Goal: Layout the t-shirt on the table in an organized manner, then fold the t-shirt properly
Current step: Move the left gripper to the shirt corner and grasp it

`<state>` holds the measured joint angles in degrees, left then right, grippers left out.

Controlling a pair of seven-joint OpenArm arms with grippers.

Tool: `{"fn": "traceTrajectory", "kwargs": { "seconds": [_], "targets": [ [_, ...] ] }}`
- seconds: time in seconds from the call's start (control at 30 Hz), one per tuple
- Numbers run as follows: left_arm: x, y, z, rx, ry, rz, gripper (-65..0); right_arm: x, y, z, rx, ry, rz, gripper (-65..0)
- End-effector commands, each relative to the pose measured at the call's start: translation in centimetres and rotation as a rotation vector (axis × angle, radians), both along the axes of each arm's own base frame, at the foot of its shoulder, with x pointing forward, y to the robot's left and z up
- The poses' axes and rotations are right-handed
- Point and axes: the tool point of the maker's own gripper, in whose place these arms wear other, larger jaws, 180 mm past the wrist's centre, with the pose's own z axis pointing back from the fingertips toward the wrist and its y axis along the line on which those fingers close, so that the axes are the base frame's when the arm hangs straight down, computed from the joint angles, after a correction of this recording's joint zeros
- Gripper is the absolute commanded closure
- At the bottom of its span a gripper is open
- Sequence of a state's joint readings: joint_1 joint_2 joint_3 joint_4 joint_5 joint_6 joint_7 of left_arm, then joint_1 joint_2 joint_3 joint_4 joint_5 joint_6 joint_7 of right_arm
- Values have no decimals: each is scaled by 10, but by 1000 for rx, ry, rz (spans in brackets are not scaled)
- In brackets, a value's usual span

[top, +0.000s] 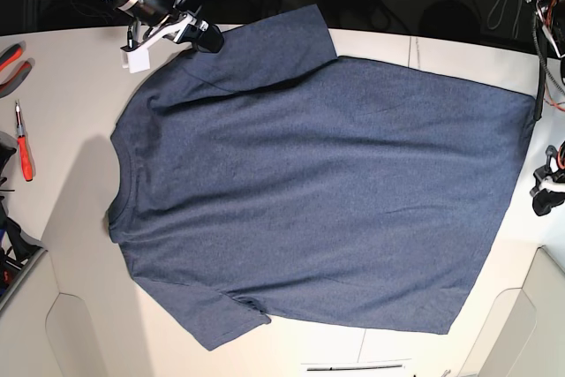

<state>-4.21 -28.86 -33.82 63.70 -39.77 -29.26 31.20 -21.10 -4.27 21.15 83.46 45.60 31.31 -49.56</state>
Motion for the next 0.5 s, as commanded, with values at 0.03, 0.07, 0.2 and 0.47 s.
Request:
{"fn": "traceTrajectory", "kwargs": {
  "seconds": [0.03,0.07,0.2,0.47],
  "targets": [
    [-15,19,17,-39,-60,37,-269,5,-1,5,5,-25,-5,0],
    [-26,26,15,-62,-60,64,-269,5,-1,5,5,-26,-5,0],
    [-74,56,5,-73,-30,172,-269,5,-1,5,5,-25,-5,0],
    [-136,60,-28,-85,87,222,-269,5,-1,5,6,-25,-5,0]
  ]
}}
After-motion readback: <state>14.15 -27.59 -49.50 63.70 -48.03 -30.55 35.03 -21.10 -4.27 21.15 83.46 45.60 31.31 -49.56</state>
